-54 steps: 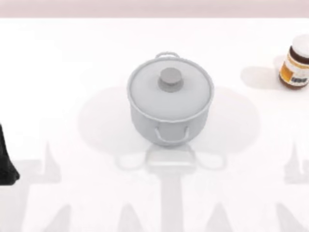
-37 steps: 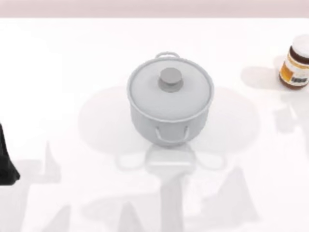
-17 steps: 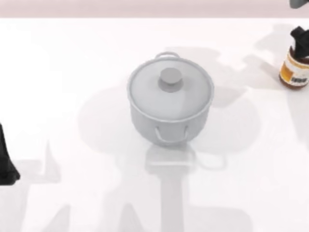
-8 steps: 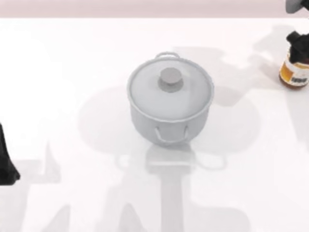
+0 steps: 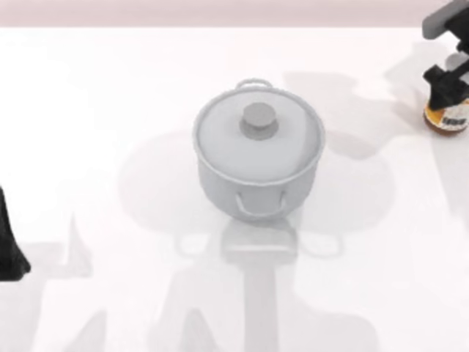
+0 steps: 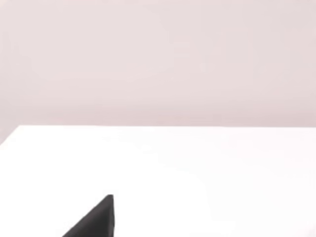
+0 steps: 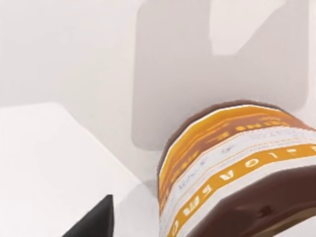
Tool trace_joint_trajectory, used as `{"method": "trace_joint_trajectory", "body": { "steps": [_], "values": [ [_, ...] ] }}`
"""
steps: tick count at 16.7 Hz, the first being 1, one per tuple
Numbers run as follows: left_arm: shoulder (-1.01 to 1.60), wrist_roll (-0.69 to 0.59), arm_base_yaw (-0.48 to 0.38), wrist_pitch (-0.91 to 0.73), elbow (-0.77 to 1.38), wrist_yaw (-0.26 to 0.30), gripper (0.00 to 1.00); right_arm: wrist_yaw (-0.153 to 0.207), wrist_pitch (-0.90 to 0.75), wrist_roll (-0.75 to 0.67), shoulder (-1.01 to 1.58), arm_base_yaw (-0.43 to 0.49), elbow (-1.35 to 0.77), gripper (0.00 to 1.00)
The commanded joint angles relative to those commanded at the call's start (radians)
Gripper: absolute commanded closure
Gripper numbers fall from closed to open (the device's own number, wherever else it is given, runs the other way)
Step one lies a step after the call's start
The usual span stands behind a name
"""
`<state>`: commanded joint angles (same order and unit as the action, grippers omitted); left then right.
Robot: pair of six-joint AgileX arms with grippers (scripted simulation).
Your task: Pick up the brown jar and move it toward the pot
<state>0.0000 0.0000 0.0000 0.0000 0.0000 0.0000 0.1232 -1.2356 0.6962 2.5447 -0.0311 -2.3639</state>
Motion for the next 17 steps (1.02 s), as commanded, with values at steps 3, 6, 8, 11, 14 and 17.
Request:
{"method": "trace_joint_trajectory", "body": {
  "steps": [3,6,8,11,14,17],
  "values": [
    [0.000,0.000,0.000,0.000,0.000,0.000,0.00,0.000,0.000,0.000,0.000,0.000,0.000,0.15],
    [0.000,0.000,0.000,0.000,0.000,0.000,0.00,0.000,0.000,0.000,0.000,0.000,0.000,0.38],
    [0.000,0.000,0.000,0.000,0.000,0.000,0.00,0.000,0.000,0.000,0.000,0.000,0.000,0.53],
    [0.000,0.000,0.000,0.000,0.000,0.000,0.00,0.000,0.000,0.000,0.000,0.000,0.000,0.75],
    [0.000,0.000,0.000,0.000,0.000,0.000,0.00,0.000,0.000,0.000,0.000,0.000,0.000,0.98],
    [0.000,0.000,0.000,0.000,0.000,0.000,0.00,0.000,0.000,0.000,0.000,0.000,0.000,1.00]
  ]
}}
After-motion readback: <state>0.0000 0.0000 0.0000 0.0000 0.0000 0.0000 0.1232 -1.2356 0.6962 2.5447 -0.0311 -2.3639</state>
